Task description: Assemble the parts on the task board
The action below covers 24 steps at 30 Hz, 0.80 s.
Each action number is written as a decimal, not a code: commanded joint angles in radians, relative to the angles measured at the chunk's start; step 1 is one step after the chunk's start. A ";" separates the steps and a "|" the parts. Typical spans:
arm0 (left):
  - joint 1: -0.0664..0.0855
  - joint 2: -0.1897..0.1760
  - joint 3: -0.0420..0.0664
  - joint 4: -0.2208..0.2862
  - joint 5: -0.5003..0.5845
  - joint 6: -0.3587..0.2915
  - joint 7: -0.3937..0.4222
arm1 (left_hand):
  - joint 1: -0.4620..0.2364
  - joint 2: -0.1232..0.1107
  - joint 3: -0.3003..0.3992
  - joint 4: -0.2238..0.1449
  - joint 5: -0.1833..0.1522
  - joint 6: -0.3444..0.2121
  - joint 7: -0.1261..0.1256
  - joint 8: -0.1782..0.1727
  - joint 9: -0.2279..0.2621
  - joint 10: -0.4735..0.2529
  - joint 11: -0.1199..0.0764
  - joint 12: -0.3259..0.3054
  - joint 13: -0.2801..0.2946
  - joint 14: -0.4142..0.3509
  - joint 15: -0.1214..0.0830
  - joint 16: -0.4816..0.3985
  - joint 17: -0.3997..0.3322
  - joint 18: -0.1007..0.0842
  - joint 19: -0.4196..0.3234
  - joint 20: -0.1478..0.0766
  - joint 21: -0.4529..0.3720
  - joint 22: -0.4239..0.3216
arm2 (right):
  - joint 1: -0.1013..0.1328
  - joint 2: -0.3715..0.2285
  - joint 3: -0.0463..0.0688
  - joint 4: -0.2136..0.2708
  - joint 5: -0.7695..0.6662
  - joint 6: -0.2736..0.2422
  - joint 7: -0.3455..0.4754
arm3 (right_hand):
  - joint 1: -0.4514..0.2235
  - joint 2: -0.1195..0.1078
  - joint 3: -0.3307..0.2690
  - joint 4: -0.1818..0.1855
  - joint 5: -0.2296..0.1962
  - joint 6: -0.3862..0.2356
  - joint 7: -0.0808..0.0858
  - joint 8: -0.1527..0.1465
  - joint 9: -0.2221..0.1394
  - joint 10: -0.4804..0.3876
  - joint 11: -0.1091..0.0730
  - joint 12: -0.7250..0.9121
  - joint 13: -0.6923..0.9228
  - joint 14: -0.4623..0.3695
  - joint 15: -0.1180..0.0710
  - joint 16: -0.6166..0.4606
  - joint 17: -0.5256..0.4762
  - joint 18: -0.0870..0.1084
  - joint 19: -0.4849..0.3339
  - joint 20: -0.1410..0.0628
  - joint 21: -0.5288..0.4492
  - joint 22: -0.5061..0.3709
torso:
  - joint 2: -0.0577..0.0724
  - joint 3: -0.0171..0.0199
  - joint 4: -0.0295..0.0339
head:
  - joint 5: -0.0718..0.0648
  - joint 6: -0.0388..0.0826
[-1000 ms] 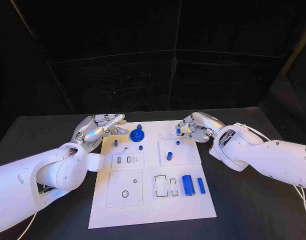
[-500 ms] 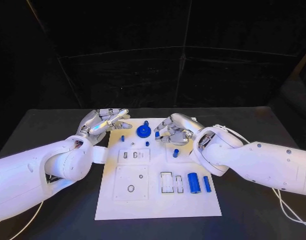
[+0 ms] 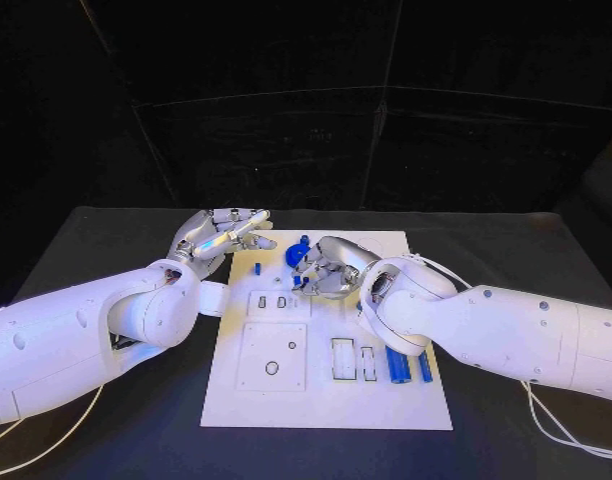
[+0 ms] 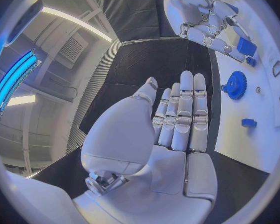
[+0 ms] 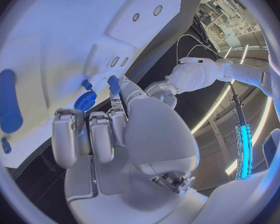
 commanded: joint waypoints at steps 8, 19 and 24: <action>0.002 0.005 0.001 -0.003 -0.001 0.001 0.005 | 0.007 0.002 0.001 -0.004 0.001 0.006 0.004 -0.007 -0.001 0.008 -0.001 -0.005 0.001 -0.007 0.001 -0.003 0.001 0.014 0.001 0.004 -0.004 -0.001 | -0.007 0.045 0.001 -0.019 -0.058 0.039 -0.049 | -0.003 0.003 0.010 -0.002 0.009 0.006 -0.002 0.006 0.001 -0.005 -0.002 0.004 0.037 0.102 -0.008 0.004 0.254 -0.009 0.045 -0.007 -0.002 0.127 | 0.000 0.0012 0.0002 | 0.015 -0.006; 0.002 0.006 0.001 -0.003 -0.001 0.002 0.003 | 0.007 0.002 0.001 -0.004 0.001 0.006 0.004 -0.007 -0.001 0.008 -0.001 -0.005 0.001 -0.007 0.001 -0.003 0.001 0.014 0.001 0.004 -0.004 -0.001 | -0.016 0.062 0.000 -0.031 -0.079 0.069 -0.065 | -0.005 0.000 0.012 -0.004 0.011 0.005 -0.001 0.005 0.001 -0.006 -0.002 0.004 0.037 0.101 -0.008 0.004 0.253 -0.009 0.045 -0.007 -0.003 0.126 | -0.001 0.0003 -0.0011 | 0.021 -0.014; 0.002 0.006 0.001 -0.003 -0.001 0.002 0.003 | 0.007 0.002 0.001 -0.004 0.001 0.006 0.004 -0.007 -0.001 0.008 -0.001 -0.005 0.001 -0.007 0.001 -0.003 0.001 0.014 0.001 0.004 -0.004 -0.001 | -0.021 0.064 0.000 -0.034 -0.090 0.081 -0.076 | -0.006 -0.002 0.012 -0.004 0.011 0.004 -0.001 0.004 0.001 -0.006 -0.002 0.004 0.037 0.101 -0.008 0.003 0.253 -0.009 0.044 -0.007 -0.003 0.126 | 0.000 0.0009 -0.0007 | 0.019 -0.015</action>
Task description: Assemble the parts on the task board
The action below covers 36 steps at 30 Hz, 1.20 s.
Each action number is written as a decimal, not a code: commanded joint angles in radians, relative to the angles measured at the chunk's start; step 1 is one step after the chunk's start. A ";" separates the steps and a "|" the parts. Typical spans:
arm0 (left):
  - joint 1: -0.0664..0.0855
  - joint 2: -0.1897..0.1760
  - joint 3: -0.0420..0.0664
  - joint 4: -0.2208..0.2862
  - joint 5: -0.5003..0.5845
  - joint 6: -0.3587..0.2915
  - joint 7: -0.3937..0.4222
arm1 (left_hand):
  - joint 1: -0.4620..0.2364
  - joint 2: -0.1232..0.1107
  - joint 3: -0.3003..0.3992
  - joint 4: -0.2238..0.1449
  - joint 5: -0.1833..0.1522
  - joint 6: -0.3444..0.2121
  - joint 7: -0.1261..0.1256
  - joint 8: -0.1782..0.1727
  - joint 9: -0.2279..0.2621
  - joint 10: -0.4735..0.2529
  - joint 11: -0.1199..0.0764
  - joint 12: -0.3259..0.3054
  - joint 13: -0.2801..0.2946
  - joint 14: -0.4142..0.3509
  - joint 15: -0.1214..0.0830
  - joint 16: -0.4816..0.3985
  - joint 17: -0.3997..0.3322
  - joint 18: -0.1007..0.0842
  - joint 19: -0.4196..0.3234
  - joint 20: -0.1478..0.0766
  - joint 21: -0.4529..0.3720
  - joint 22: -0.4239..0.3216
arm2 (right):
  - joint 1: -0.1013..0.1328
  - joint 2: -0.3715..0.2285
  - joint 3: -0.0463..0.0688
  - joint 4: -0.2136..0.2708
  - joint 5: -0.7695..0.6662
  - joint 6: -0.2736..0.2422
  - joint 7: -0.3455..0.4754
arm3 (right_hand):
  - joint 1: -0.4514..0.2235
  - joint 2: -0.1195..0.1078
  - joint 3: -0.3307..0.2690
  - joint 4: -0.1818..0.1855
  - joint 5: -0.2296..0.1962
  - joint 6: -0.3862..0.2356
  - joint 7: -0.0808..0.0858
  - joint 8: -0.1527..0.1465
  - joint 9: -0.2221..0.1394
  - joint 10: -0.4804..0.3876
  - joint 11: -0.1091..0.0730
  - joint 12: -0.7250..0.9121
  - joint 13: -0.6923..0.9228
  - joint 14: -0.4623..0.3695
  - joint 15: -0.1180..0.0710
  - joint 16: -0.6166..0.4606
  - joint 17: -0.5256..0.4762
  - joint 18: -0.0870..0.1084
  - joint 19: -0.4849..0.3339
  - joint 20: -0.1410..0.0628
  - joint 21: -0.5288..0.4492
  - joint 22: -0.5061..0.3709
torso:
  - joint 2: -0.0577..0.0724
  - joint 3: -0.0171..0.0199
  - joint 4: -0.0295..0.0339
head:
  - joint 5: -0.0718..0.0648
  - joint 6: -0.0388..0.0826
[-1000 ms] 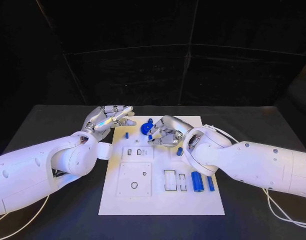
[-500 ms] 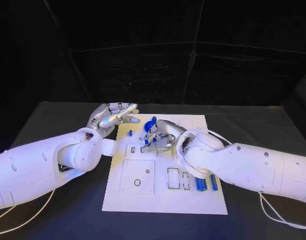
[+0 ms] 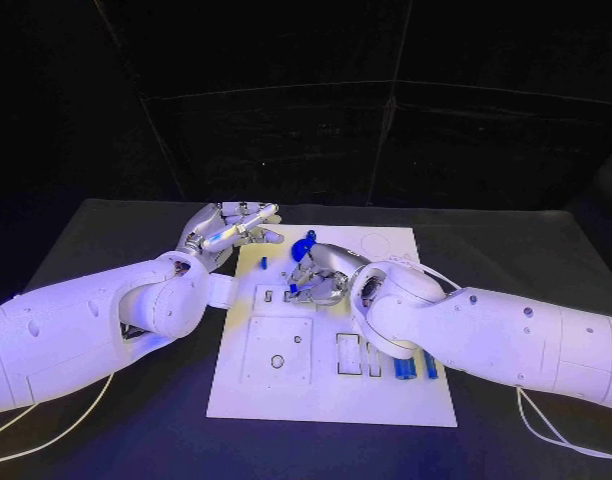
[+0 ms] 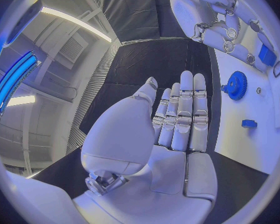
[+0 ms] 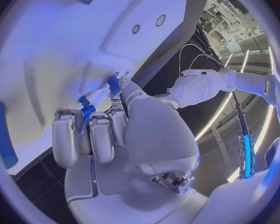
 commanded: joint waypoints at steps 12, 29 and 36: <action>0.002 0.002 0.001 0.001 -0.001 0.008 0.003 | 0.008 0.003 0.002 -0.005 0.001 0.005 0.004 -0.008 -0.001 0.007 -0.001 -0.007 0.001 -0.007 0.001 -0.004 0.004 0.014 0.001 0.004 -0.004 -0.002 | -0.006 0.004 0.000 0.004 -0.080 0.040 -0.048 | -0.001 0.003 0.007 0.002 0.005 0.005 0.000 0.002 0.001 -0.005 -0.002 0.004 0.038 0.101 -0.008 0.003 0.252 -0.009 0.045 -0.007 -0.003 0.126 | 0.000 0.0003 -0.0014 | -0.005 -0.003; 0.002 0.002 0.001 0.001 -0.001 0.007 0.003 | 0.008 0.003 0.002 -0.005 0.001 0.005 0.004 -0.008 -0.001 0.007 -0.001 -0.007 0.001 -0.007 0.001 -0.004 0.004 0.014 0.001 0.004 -0.004 -0.002 | -0.010 -0.009 -0.001 0.016 -0.107 0.062 -0.067 | -0.007 -0.005 0.008 0.000 0.003 0.004 0.001 0.001 0.000 -0.006 -0.001 0.003 0.037 0.101 -0.008 0.003 0.252 -0.009 0.044 -0.007 -0.003 0.126 | 0.000 0.0003 -0.0020 | -0.004 -0.007; 0.002 0.002 0.001 0.001 -0.001 0.007 0.002 | 0.009 0.003 0.002 -0.006 0.001 0.004 0.004 -0.008 -0.001 0.006 0.000 -0.008 0.001 -0.007 0.001 -0.004 0.005 0.014 0.001 0.004 -0.004 -0.002 | -0.011 -0.011 -0.001 0.021 -0.107 0.063 -0.072 | -0.009 -0.008 0.009 0.000 0.003 0.003 0.001 0.000 0.000 -0.006 -0.001 0.003 0.037 0.101 -0.007 0.003 0.252 -0.009 0.044 -0.006 -0.004 0.126 | 0.000 0.0009 -0.0022 | -0.003 -0.009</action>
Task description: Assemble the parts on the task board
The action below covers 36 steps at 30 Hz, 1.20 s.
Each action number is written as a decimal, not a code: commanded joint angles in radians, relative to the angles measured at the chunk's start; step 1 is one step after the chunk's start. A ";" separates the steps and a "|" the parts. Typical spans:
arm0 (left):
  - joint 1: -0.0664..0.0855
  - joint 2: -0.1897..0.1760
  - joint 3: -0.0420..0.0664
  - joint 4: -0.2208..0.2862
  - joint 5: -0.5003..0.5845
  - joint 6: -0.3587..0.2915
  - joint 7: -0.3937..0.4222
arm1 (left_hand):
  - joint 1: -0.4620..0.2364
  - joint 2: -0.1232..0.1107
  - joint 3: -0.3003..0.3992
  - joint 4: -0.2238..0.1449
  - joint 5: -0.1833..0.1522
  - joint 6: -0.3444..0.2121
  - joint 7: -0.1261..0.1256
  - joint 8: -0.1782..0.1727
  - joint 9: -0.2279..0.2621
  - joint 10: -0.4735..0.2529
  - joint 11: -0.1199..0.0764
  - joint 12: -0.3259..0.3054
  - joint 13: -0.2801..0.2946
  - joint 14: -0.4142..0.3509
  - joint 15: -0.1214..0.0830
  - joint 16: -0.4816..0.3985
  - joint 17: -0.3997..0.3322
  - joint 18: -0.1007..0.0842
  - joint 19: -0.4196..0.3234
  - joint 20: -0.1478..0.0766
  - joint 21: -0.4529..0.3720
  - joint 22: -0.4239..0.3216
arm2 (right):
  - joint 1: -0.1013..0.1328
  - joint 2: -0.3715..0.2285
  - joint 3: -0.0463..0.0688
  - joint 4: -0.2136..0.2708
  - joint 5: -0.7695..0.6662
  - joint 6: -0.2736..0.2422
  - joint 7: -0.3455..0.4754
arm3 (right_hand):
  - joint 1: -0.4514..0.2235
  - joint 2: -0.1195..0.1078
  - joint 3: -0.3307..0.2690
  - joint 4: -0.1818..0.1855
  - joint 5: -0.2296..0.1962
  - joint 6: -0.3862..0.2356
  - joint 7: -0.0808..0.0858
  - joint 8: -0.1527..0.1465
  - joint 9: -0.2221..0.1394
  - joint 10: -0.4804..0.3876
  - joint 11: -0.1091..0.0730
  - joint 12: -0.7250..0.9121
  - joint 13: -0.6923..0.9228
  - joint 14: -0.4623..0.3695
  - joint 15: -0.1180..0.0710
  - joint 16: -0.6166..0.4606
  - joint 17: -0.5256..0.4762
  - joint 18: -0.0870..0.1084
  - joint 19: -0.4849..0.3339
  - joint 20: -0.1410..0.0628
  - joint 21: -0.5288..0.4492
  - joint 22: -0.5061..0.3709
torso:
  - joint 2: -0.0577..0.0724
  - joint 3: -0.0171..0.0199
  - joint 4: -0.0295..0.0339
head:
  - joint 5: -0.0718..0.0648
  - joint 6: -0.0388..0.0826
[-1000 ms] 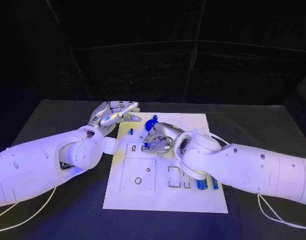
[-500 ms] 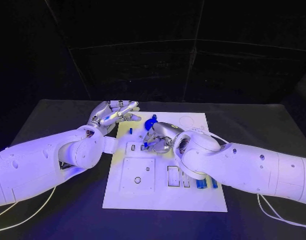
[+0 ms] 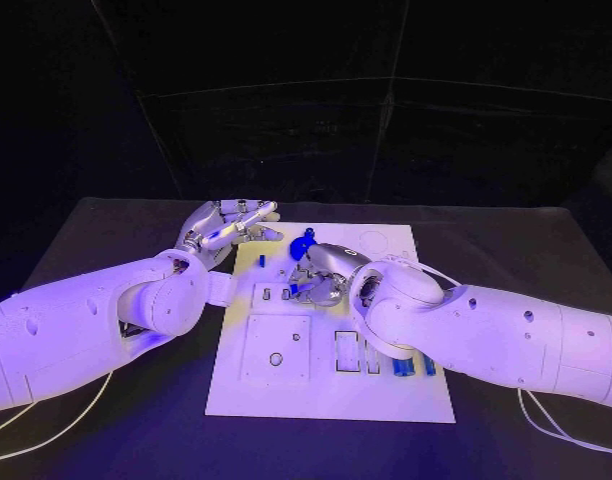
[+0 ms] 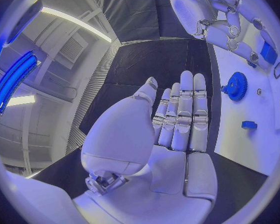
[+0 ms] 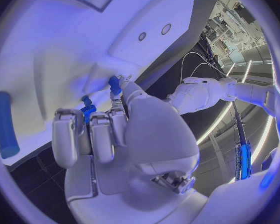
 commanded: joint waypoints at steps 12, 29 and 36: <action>0.002 0.001 0.001 -0.001 -0.001 0.008 0.003 | 0.009 0.003 0.002 -0.006 0.001 0.004 0.004 -0.004 -0.001 0.006 0.000 -0.006 0.001 -0.007 0.001 -0.004 0.002 0.014 0.001 0.004 -0.004 -0.001 | -0.005 -0.003 -0.004 -0.003 -0.016 0.029 -0.033 | -0.036 -0.046 0.007 -0.005 0.030 -0.047 0.020 -0.030 -0.007 -0.027 0.015 -0.024 0.021 0.101 0.005 0.002 0.250 -0.008 0.043 0.002 -0.006 0.122 | 0.000 0.0001 0.0002 | 0.001 -0.001; 0.002 0.002 0.001 -0.004 -0.001 0.011 0.002 | 0.009 0.003 0.002 -0.006 0.001 0.004 0.004 -0.004 -0.001 0.006 0.000 -0.006 0.001 -0.007 0.001 -0.004 0.002 0.014 0.001 0.004 -0.004 -0.001 | -0.006 0.002 -0.004 -0.006 -0.019 0.007 -0.028 | -0.047 -0.065 0.007 -0.005 0.032 -0.065 0.027 -0.039 -0.007 -0.031 0.021 -0.029 0.016 0.101 0.011 0.002 0.249 -0.008 0.042 0.009 -0.006 0.121 | 0.000 -0.0004 0.0001 | -0.001 -0.003; 0.002 0.003 0.001 -0.005 -0.001 0.011 0.001 | 0.009 0.003 0.002 -0.006 0.001 0.004 0.004 -0.004 -0.001 0.006 0.000 -0.006 0.001 -0.007 0.001 -0.004 0.002 0.014 0.001 0.004 -0.004 -0.001 | -0.006 0.004 -0.004 -0.007 -0.019 -0.017 -0.028 | -0.074 -0.087 -0.007 0.006 -0.029 -0.087 0.031 -0.043 -0.006 -0.032 0.026 -0.030 0.014 0.100 0.016 0.001 0.248 -0.008 0.041 0.015 -0.007 0.119 | 0.000 -0.0005 0.0000 | -0.002 -0.004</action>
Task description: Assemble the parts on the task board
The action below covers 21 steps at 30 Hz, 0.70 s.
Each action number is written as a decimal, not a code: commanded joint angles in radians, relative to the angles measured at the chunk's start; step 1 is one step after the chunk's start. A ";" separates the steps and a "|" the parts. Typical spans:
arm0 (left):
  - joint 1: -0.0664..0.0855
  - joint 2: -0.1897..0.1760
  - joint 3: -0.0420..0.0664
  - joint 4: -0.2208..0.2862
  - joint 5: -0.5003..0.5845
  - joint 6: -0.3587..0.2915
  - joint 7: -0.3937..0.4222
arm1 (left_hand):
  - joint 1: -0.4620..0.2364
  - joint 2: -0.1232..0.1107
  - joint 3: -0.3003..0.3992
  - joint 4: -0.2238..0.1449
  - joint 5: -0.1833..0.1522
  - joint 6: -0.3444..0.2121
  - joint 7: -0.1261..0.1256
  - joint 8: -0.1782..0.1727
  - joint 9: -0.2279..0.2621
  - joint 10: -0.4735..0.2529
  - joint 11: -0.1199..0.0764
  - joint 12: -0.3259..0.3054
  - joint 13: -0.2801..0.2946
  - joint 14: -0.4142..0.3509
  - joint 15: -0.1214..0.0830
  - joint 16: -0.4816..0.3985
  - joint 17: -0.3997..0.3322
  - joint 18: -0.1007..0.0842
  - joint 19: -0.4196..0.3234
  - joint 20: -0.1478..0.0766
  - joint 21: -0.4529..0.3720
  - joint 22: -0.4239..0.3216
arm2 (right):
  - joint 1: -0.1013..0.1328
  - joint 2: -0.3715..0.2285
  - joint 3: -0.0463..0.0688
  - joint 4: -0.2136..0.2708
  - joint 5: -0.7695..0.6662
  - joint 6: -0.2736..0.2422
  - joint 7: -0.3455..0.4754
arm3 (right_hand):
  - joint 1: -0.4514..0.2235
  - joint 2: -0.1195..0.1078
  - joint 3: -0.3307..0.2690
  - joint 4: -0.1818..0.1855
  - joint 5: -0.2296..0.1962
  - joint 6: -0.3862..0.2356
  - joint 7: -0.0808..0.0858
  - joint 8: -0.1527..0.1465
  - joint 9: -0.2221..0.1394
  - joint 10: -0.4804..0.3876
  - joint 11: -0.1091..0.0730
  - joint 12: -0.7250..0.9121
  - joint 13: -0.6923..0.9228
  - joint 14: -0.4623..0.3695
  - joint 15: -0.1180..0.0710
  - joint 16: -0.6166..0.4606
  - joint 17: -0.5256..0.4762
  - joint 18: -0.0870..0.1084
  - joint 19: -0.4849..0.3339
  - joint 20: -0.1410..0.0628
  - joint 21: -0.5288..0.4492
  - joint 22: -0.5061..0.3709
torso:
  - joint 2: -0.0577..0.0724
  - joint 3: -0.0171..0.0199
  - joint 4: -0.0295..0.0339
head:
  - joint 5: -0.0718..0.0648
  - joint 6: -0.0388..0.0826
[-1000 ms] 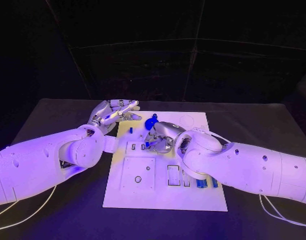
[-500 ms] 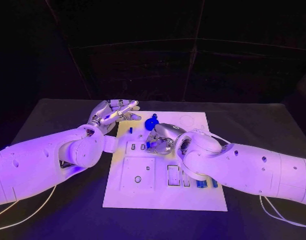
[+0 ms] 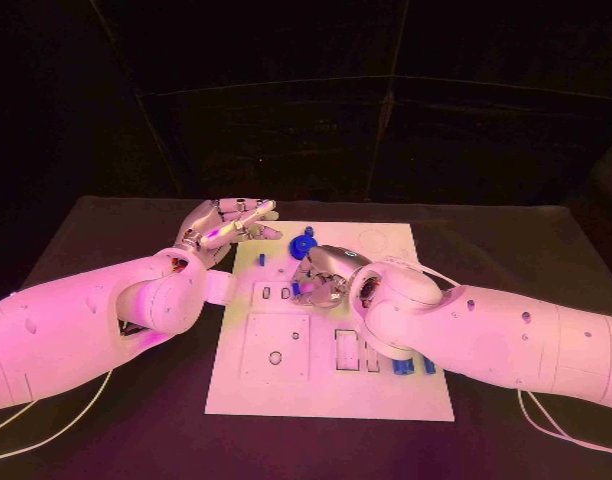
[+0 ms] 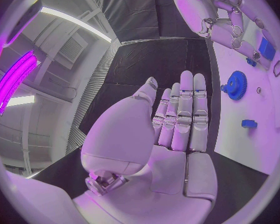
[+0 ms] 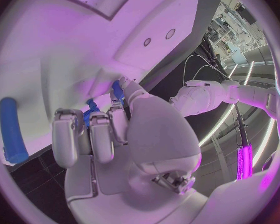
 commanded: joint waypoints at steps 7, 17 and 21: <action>0.002 0.001 0.001 -0.001 -0.001 0.011 0.002 | 0.009 0.003 0.002 -0.006 0.001 0.004 0.004 -0.004 -0.001 0.006 0.000 -0.002 0.001 -0.007 0.001 -0.004 0.001 0.014 0.001 0.004 -0.004 -0.001 | -0.001 -0.004 -0.001 0.004 -0.005 -0.123 0.025 | -0.066 -0.057 -0.094 0.066 -0.111 -0.100 0.017 -0.009 0.000 -0.013 0.023 -0.013 0.050 0.100 0.022 0.001 0.247 -0.007 0.039 0.021 -0.006 0.116 | 0.000 0.0005 -0.0003 | -0.001 0.000; 0.002 0.001 0.001 -0.005 -0.001 0.013 0.000 | 0.010 0.004 0.003 -0.007 0.001 0.005 0.005 -0.004 -0.001 0.007 0.000 -0.003 0.001 -0.008 0.001 -0.005 0.003 0.014 0.001 0.004 -0.004 -0.002 | -0.002 -0.026 0.000 0.024 0.012 -0.216 0.177 | -0.046 -0.060 -0.116 0.084 -0.109 -0.116 0.021 -0.005 0.002 -0.014 0.027 -0.012 0.050 0.101 0.027 0.002 0.249 -0.007 0.039 0.025 -0.006 0.117 | -0.001 0.0016 -0.0001 | -0.001 0.001; 0.002 0.000 0.001 -0.008 -0.013 0.011 -0.009 | 0.010 0.004 0.003 -0.008 0.001 0.011 0.002 -0.002 0.000 0.014 -0.003 -0.003 0.002 0.002 -0.003 -0.001 0.011 0.015 0.008 0.002 -0.001 -0.001 | -0.002 -0.061 0.000 0.055 0.046 -0.231 0.286 | -0.031 -0.053 -0.118 0.087 -0.109 -0.114 0.021 -0.001 0.003 -0.014 0.027 -0.010 0.052 0.101 0.027 0.002 0.250 -0.007 0.040 0.026 -0.005 0.119 | -0.002 0.0006 -0.0001 | 0.001 0.005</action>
